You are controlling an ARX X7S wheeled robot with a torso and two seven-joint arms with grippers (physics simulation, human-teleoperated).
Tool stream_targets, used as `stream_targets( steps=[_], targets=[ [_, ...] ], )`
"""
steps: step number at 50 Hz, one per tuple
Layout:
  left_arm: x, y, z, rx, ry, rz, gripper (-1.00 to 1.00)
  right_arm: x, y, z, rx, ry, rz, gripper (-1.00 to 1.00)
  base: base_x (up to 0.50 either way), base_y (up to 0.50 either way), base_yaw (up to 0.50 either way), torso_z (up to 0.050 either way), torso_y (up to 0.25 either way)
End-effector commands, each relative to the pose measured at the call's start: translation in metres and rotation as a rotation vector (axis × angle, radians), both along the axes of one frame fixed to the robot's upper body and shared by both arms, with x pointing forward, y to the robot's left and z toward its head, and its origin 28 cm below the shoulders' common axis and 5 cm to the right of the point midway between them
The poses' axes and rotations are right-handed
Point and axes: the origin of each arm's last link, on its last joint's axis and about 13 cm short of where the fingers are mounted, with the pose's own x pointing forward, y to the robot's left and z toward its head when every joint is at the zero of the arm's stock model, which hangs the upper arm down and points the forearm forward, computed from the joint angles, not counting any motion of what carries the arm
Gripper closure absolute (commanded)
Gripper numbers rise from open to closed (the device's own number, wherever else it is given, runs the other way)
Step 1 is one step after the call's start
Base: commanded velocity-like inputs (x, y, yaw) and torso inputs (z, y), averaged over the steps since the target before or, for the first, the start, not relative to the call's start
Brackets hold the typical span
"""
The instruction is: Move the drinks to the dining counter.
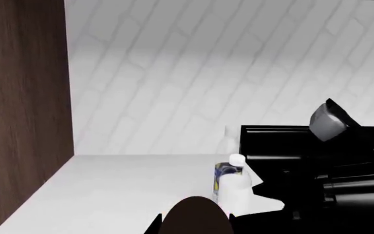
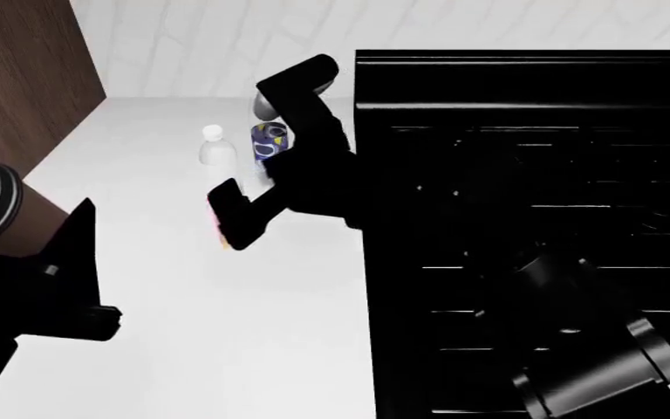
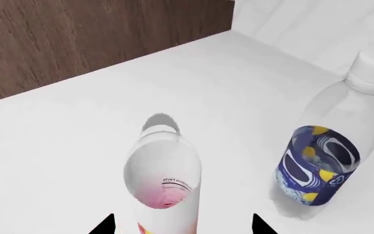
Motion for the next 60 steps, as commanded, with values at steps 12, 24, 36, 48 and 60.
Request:
stream_targets(
  steps=[12,24,36,48,60],
  targets=[
    [-0.003,0.001,-0.003,-0.004,0.001,0.002,1.0,0.012,0.012,-0.008,-0.032,0.02,0.048,-1.0,0.0,0.0,0.0,0.0,0.0],
    [-0.003,0.001,-0.003,-0.002,0.001,0.001,1.0,0.011,0.01,-0.006,-0.045,-0.003,0.073,1.0,0.0,0.0,0.0,0.0,0.0],
    [-0.002,0.0,-0.002,0.002,-0.004,-0.007,1.0,0.007,0.006,-0.005,-0.056,-0.022,0.084,1.0,0.0,0.0,0.0,0.0,0.0],
    [-0.005,0.002,-0.005,-0.003,0.005,0.005,1.0,-0.015,-0.01,0.027,0.089,-0.161,-0.02,1.0,0.0,0.0,0.0,0.0,0.001],
    [0.0,-0.005,-0.001,-0.002,-0.002,-0.031,1.0,-0.062,-0.039,0.038,0.205,-0.256,-0.168,1.0,0.0,0.0,0.0,0.0,0.001]
  ],
)
